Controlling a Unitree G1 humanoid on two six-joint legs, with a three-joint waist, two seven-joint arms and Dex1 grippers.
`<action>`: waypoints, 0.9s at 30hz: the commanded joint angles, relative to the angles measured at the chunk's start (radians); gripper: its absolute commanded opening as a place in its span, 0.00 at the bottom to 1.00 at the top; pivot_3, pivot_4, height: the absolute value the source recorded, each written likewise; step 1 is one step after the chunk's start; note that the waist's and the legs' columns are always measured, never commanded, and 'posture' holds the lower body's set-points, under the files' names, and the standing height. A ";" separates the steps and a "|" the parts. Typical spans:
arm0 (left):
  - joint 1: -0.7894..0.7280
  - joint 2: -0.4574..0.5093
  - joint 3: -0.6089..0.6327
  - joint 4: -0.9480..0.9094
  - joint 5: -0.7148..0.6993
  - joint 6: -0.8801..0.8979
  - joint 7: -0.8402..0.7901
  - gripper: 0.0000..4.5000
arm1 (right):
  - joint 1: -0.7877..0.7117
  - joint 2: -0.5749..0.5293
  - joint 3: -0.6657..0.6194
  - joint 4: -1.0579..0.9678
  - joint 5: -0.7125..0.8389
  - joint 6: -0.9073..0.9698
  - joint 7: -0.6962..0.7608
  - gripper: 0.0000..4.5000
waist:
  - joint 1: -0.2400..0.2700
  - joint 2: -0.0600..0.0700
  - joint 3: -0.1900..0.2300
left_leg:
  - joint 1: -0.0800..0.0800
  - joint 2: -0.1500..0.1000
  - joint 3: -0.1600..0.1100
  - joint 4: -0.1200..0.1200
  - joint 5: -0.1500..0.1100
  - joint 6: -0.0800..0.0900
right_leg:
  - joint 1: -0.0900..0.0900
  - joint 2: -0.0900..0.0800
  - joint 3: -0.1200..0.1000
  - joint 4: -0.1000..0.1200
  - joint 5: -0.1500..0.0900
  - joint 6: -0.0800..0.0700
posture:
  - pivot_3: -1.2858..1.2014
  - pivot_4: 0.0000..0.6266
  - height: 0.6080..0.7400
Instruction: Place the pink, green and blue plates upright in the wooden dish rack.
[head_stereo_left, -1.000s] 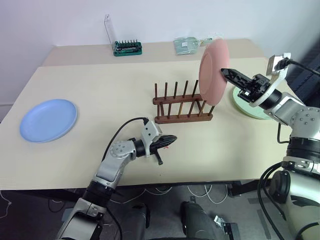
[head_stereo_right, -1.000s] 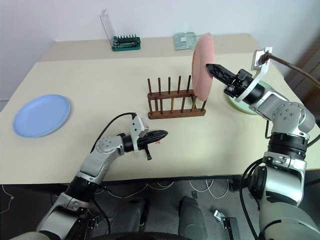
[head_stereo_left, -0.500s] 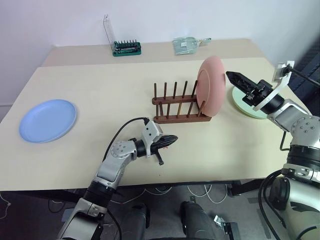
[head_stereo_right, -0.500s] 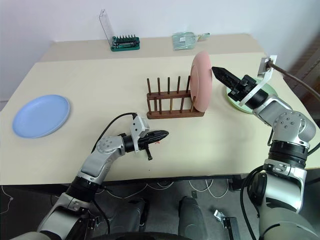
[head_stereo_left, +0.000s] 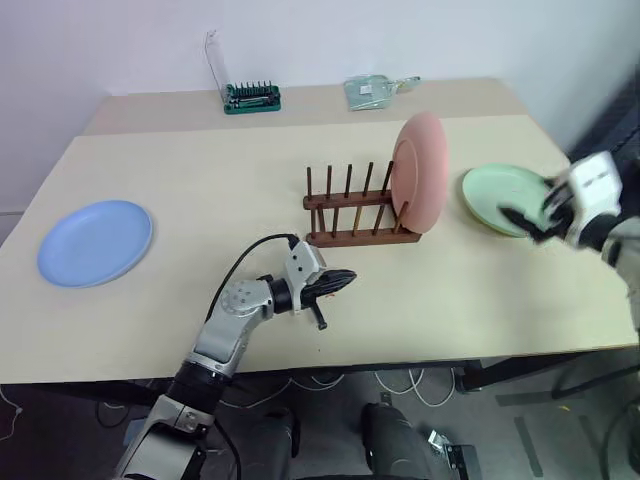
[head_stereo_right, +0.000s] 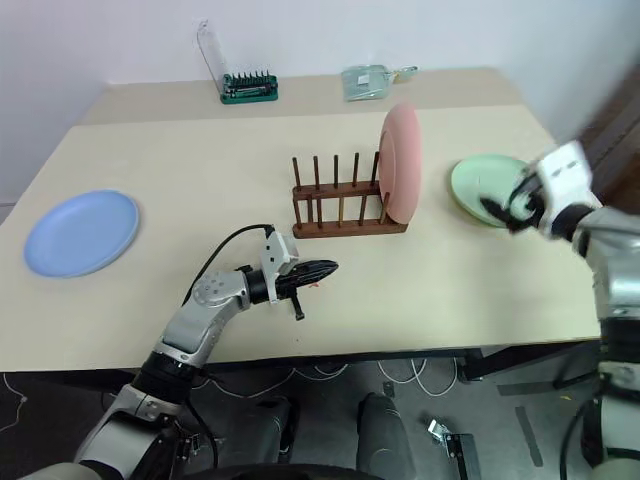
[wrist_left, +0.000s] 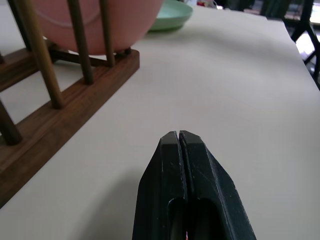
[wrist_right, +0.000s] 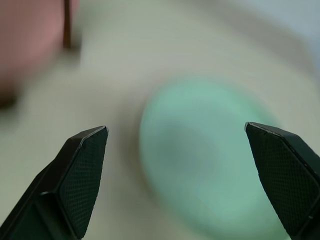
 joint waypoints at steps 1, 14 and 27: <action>-0.015 -0.005 -0.001 -0.015 -0.003 -0.020 -0.011 0.00 | -0.040 0.007 0.051 0.063 -0.096 -0.121 0.001 0.99 | 0.001 0.001 0.000 | 0.000 0.000 0.000 0.000 0.000 0.000 | 0.000 0.000 0.000 0.000 0.000 0.000 | 0.52 0.24 1.00; 0.000 -0.005 0.009 -0.030 -0.005 -0.004 0.002 0.00 | -0.233 0.070 0.175 0.503 -0.314 -0.358 -0.109 0.58 | 0.010 0.000 0.000 | 0.002 0.000 -0.001 0.000 0.000 0.000 | 0.002 0.000 0.000 -0.001 0.000 0.000 | 0.52 0.24 1.00; 0.008 -0.008 0.029 -0.049 -0.022 -0.021 0.027 0.00 | -0.114 0.007 0.020 0.044 -0.328 -0.289 -0.270 0.01 | 0.006 0.001 0.000 | 0.002 -0.001 -0.001 0.000 0.000 0.000 | 0.002 0.000 0.001 0.000 0.000 0.000 | 0.52 0.24 1.00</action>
